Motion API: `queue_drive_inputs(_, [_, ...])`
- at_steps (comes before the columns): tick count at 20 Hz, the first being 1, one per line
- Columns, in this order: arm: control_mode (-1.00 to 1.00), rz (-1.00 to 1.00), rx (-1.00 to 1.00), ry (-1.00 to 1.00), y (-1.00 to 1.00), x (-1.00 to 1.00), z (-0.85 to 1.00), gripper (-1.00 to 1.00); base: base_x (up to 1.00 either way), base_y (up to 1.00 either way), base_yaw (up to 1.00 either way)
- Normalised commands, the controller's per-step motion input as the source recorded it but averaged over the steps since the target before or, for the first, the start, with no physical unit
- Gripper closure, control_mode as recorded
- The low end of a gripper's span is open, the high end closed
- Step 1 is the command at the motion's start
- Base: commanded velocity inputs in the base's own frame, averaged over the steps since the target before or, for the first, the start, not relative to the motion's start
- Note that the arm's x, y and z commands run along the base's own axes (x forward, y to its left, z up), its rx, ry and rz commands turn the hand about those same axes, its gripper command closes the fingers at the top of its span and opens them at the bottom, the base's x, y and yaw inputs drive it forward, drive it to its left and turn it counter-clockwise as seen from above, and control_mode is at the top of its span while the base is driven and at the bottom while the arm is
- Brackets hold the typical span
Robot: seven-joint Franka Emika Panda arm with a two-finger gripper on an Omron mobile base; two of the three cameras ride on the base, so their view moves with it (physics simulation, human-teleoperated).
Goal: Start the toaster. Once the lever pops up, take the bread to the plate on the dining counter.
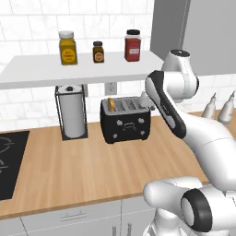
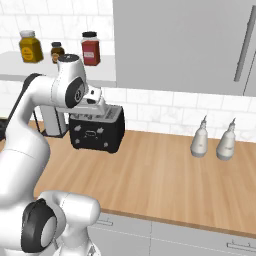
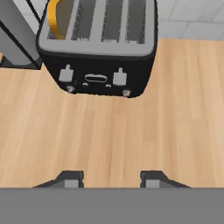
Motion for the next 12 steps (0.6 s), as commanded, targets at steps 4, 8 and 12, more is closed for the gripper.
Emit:
queue_drive_inputs(4, [-1.0,0.0,0.0,-0.05,0.18,0.0,-0.15,-1.0,0.0,0.0,0.0])
queue_drive_inputs(8, [-1.0,0.0,0.0,-0.06,0.52,0.01,-0.14,-1.0,0.0,0.0,0.0])
queue_drive_inputs(12, [-1.0,0.0,0.01,-0.06,0.27,0.06,-0.14,-1.0,0.0,0.0,0.0])
